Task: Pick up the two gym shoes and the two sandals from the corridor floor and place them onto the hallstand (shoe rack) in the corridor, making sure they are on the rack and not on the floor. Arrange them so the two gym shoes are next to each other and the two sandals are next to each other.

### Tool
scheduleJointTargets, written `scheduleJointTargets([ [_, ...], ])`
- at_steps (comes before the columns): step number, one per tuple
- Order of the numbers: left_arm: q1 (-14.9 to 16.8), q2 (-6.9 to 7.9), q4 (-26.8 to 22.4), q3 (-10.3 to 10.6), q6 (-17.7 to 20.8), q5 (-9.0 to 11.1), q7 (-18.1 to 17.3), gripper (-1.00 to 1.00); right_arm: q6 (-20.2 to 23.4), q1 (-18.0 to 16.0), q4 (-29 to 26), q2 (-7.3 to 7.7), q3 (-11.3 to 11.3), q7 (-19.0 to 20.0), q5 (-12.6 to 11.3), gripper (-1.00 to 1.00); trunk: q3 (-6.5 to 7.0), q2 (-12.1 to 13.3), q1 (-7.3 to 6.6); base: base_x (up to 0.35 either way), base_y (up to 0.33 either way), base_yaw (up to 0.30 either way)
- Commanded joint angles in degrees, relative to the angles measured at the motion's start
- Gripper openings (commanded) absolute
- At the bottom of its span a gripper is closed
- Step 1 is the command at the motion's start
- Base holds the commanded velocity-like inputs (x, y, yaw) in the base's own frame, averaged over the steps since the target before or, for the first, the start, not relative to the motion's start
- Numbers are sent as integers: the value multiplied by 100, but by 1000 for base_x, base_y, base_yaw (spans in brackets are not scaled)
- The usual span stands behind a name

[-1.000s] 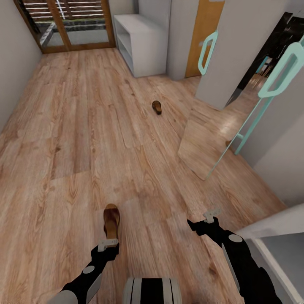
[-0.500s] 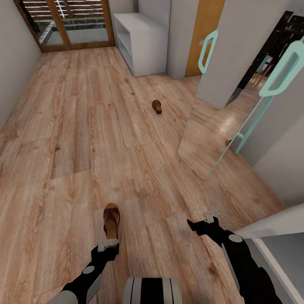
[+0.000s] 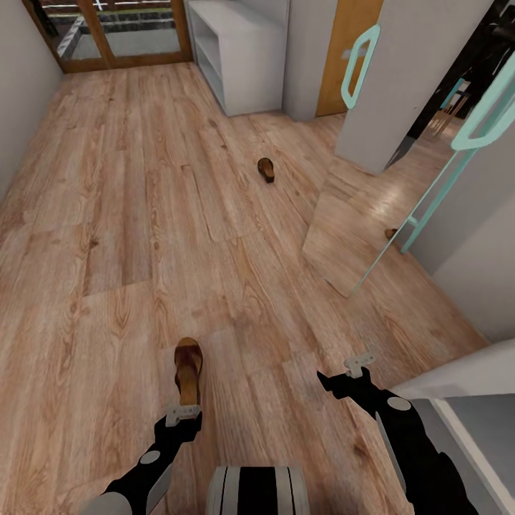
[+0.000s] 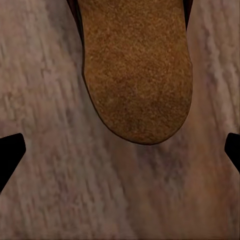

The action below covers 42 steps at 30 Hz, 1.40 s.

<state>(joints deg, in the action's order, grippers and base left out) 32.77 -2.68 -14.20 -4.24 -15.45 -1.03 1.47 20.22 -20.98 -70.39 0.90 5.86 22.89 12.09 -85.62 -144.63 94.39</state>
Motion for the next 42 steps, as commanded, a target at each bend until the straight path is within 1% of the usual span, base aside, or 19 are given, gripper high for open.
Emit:
scheduleJointTargets([
  [1, 2, -5, 5, -42, -19, -11, -7, 100, 17, -2, -9, -2, 11, 49, 59, 100, -3, -1, -1, 0, 0, 0],
  [4, 2, -5, 5, -42, -19, -11, -7, 100, 17, -2, -18, -2, 9, 49, 58, 100, -3, -1, -1, 0, 0, 0],
  [12, 1, -5, 5, -42, -19, -11, -7, 100, 19, -2, -185, -2, 0, 49, 62, 100, -181, -12, 20, 0, 0, 0],
  [25, 1, -5, 0, -42, -27, -11, -13, 100, 24, -2, -229, -2, -2, 49, 65, 100, -181, -12, 20, 6, 0, 0],
  [35, 1, -5, -1, -42, -28, -10, -15, 100, 25, -2, -224, -2, -3, 49, 65, 100, -181, -12, 20, 172, 0, 0],
  [42, 1, -5, -3, -42, -28, -9, -14, 100, 26, -2, -218, -1, -4, 49, 65, 100, -181, -12, 20, 70, 0, 0],
])
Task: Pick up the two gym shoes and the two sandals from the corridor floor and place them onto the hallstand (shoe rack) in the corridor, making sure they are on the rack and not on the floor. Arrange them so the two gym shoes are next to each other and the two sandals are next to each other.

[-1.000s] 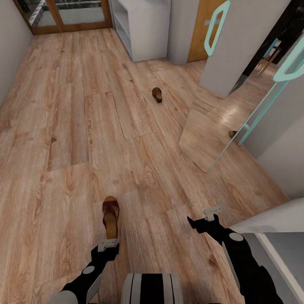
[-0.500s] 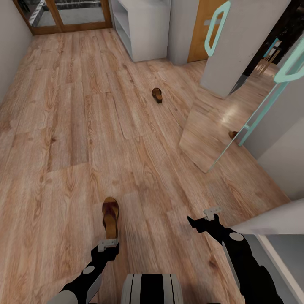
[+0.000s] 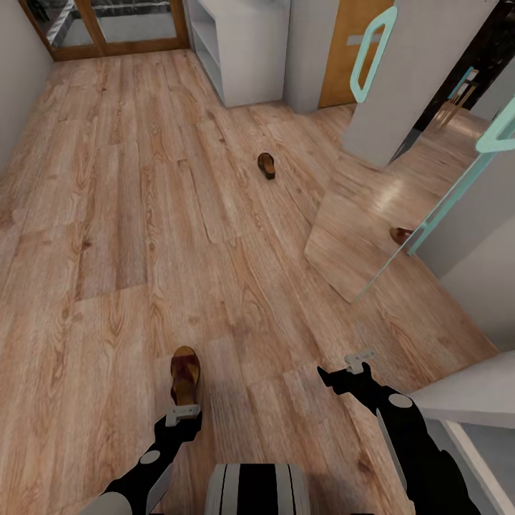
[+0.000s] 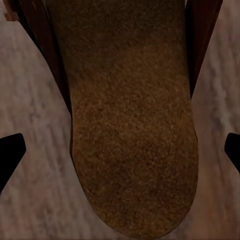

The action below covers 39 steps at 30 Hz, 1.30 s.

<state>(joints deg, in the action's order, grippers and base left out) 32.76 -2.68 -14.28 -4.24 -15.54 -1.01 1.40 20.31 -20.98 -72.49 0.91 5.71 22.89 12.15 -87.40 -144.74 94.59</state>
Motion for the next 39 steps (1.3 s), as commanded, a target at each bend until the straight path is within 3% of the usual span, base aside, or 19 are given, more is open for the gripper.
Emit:
scheduleJointTargets([
  [1, 3, -5, 5, -42, -19, -12, -7, 100, 15, -2, -5, -2, 10, 49, 60, 100, -3, -1, -1, 26, 0, 0],
  [35, -1, 11, 4, -46, -19, -4, 0, 100, 16, -2, 16, -3, 9, 49, 60, 100, -3, -1, -1, 3, 0, 0],
  [36, 0, 11, 4, -47, -19, -4, 0, -100, 16, -2, 16, -3, 9, 49, 60, 100, -3, -1, -1, 0, 0, 0],
  [39, -1, 12, 4, -48, -19, -4, 0, -100, 17, -2, 14, -3, 9, 49, 60, 100, -3, -1, -1, 0, 0, 0],
])
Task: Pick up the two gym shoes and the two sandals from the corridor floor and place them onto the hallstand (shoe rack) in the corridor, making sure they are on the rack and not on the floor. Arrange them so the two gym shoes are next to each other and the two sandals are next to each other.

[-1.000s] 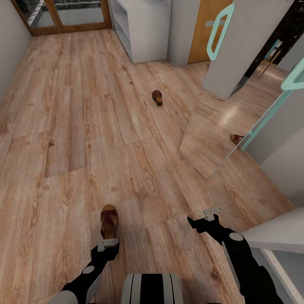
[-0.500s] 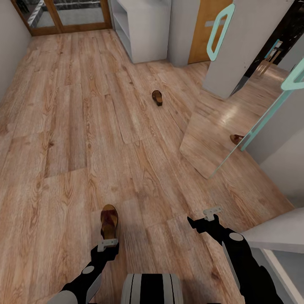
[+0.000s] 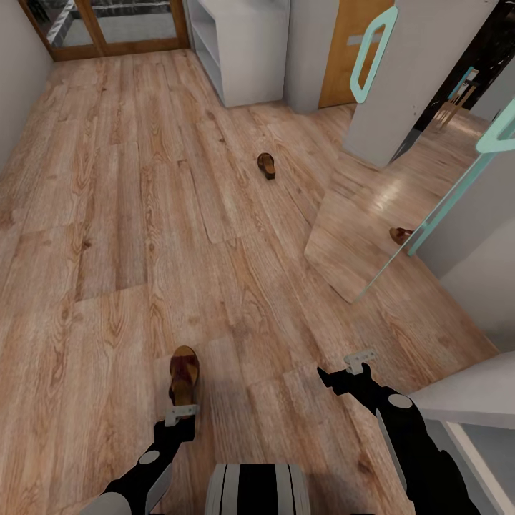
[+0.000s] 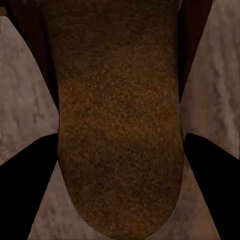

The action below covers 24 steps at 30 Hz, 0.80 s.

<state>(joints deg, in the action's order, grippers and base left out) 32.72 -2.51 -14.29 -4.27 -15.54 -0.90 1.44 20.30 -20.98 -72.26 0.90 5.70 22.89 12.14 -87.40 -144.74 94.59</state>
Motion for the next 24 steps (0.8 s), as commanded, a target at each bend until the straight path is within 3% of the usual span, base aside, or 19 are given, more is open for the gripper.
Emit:
scheduleJointTargets([
  [1, 2, -4, 6, -46, -19, -16, -4, -100, 17, -2, -8, -2, 11, 49, 60, 100, -3, -1, -1, 0, 0, 0],
  [24, -2, -10, -14, -32, -112, -16, -14, -100, 9, -2, 16, -2, 2, 55, 60, 100, -3, -1, -1, 0, 0, 0],
])
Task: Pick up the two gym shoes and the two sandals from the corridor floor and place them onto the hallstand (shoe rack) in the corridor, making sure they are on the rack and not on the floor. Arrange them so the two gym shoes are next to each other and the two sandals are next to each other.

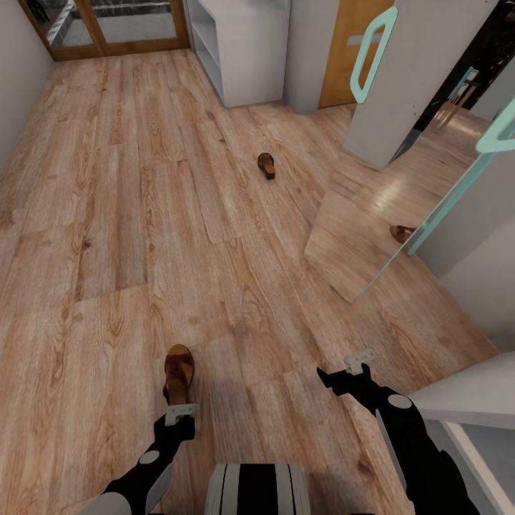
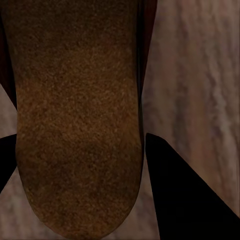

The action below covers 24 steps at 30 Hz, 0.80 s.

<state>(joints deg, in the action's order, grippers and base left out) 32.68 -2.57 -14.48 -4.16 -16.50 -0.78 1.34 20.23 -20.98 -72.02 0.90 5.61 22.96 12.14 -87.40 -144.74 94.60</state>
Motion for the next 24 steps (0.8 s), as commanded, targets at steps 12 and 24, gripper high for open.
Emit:
scheduleJointTargets([
  [12, 1, -7, -3, -41, -18, -29, -64, -100, 15, 5, -5, 5, -2, 51, 74, 100, 19, 0, -4, 0, 0, 0],
  [24, -64, 80, -62, -41, -3, -103, -68, -100, 10, 7, -18, 19, 16, 48, 89, 100, 285, 16, -34, 0, 0, 0],
])
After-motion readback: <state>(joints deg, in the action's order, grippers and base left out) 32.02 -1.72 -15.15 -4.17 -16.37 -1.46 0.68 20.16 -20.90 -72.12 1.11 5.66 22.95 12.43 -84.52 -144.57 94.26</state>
